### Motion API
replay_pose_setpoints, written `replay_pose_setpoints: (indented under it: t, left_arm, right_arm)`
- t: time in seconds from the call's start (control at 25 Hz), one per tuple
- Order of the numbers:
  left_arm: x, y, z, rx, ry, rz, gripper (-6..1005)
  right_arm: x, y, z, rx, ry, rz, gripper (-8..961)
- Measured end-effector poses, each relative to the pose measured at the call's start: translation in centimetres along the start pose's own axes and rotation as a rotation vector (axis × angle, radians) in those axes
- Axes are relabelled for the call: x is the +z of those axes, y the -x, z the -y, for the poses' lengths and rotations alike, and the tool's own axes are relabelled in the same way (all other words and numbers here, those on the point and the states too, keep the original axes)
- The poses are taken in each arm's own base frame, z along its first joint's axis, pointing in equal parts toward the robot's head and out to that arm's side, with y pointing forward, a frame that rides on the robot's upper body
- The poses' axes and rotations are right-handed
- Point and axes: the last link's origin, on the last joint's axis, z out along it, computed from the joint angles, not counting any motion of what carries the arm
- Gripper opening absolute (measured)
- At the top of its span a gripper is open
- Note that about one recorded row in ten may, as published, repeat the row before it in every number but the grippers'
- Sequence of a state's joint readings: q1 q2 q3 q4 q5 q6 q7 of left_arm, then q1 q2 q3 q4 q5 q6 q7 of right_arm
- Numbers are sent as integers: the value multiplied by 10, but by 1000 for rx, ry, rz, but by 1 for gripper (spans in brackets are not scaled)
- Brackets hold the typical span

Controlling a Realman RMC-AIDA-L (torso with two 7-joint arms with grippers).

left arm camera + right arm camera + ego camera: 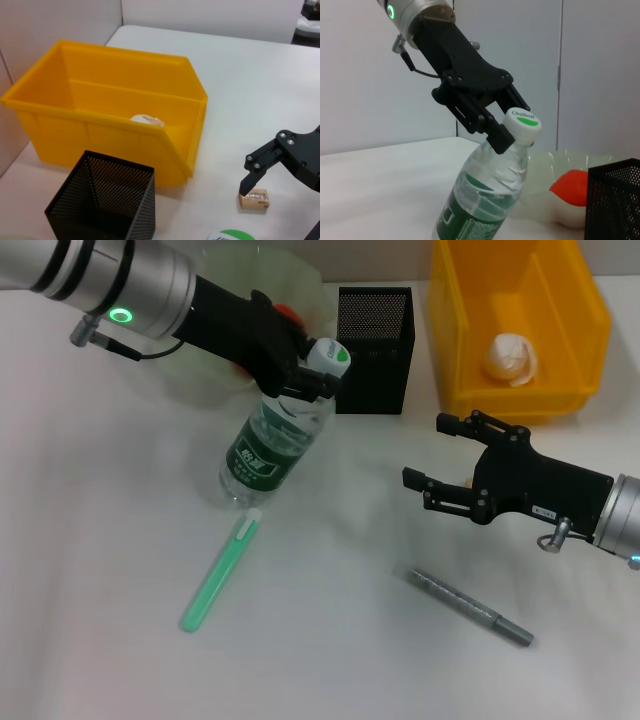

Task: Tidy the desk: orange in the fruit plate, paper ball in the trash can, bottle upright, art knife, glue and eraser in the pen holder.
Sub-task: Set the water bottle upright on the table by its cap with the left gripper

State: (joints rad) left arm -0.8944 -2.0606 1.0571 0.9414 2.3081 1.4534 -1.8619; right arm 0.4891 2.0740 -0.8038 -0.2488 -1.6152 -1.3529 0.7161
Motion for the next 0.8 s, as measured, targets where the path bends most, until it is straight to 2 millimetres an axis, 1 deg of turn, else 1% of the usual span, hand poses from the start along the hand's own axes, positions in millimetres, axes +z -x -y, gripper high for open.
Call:
replay_pose_setpoints:
  t: [0.12, 0.2, 0.8]
  left_arm:
    - [0, 0, 0, 0, 0, 0, 436]
    - [-9, 7, 2, -29, -12, -50, 436]
    - [-21, 16, 2, -72, -13, -156, 437]
  right_arm:
    - [0, 1, 1, -2, 0, 0, 828]
    - [0, 1, 1, -3, 0, 0, 828]
    - [-1, 2, 2, -8, 3, 2, 828]
